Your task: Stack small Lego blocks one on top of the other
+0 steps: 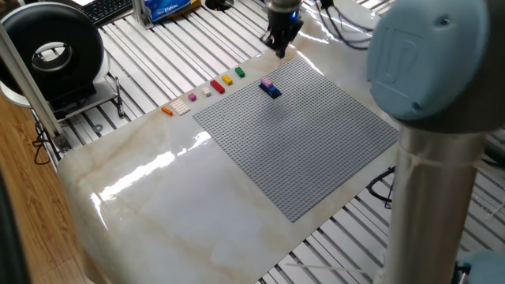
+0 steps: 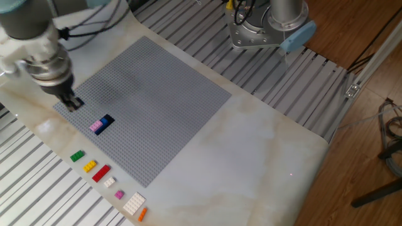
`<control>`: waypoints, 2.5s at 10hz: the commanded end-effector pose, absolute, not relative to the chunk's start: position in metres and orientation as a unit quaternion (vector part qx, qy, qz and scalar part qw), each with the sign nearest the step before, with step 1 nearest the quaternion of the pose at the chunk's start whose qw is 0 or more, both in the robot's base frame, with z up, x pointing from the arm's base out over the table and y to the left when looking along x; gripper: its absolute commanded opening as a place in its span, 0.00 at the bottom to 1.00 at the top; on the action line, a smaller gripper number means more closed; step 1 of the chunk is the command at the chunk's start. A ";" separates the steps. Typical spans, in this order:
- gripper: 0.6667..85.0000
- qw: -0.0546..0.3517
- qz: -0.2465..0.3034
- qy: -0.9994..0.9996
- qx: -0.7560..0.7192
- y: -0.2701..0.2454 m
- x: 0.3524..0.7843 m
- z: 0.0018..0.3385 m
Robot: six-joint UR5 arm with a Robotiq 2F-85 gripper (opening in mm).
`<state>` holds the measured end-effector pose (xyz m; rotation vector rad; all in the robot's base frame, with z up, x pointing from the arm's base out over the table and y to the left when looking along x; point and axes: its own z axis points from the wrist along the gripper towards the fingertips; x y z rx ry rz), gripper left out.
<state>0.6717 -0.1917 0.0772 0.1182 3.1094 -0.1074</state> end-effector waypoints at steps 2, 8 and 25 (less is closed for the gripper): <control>0.00 0.035 -0.014 0.996 0.075 -0.221 0.704 0.079; 0.00 0.065 -0.032 0.991 0.109 -0.245 0.738 0.060; 0.00 0.074 -0.014 0.990 0.122 -0.244 0.749 0.024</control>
